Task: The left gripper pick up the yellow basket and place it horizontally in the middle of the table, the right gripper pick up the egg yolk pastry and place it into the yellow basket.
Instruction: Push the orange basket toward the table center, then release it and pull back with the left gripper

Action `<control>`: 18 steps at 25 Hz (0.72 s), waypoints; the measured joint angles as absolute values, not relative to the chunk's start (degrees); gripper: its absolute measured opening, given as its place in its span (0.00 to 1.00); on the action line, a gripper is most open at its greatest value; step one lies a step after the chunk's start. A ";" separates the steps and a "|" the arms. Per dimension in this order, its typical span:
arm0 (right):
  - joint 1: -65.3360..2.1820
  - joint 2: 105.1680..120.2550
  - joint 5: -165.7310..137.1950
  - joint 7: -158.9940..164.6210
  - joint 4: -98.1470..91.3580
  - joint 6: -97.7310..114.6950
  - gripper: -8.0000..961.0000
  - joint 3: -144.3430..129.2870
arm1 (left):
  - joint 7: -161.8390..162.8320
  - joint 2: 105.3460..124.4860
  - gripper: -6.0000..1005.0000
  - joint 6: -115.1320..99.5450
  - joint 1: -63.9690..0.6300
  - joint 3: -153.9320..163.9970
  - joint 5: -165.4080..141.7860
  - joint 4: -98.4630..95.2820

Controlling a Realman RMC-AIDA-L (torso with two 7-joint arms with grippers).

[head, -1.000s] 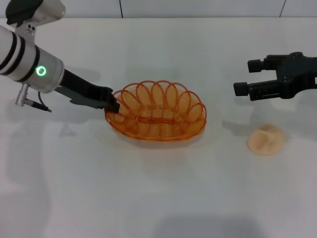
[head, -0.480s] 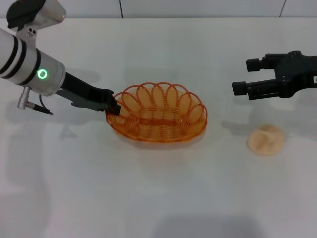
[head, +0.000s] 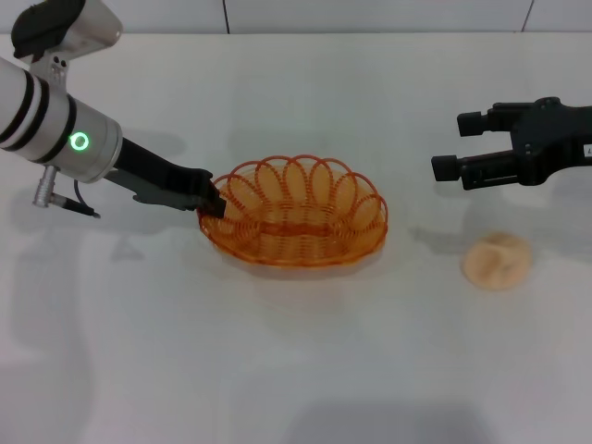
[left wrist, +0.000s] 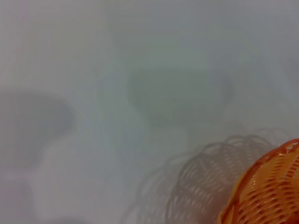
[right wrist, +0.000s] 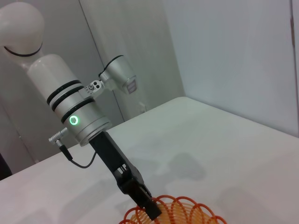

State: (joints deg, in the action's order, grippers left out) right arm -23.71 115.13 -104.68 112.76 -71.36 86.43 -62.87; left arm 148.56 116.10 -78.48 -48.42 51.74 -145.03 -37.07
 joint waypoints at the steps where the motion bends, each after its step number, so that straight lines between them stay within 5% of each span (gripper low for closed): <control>1: -23.70 115.14 -104.67 112.78 -71.37 86.48 0.91 -62.87 | 148.56 116.10 0.13 -78.48 -48.43 51.76 -145.03 -37.07; 13: -23.74 115.22 -104.68 112.82 -71.37 86.65 0.91 -62.60 | 147.52 116.07 0.17 -78.95 -48.35 51.75 -142.59 -37.61; 18: -23.73 115.23 -104.67 112.80 -71.37 86.64 0.91 -62.49 | 146.94 115.68 0.32 -78.88 -47.53 51.37 -141.06 -38.88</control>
State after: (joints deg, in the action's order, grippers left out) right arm -23.73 115.23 -104.67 112.80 -71.37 86.64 -62.49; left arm 146.94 115.68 -78.88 -47.53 51.37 -141.06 -38.88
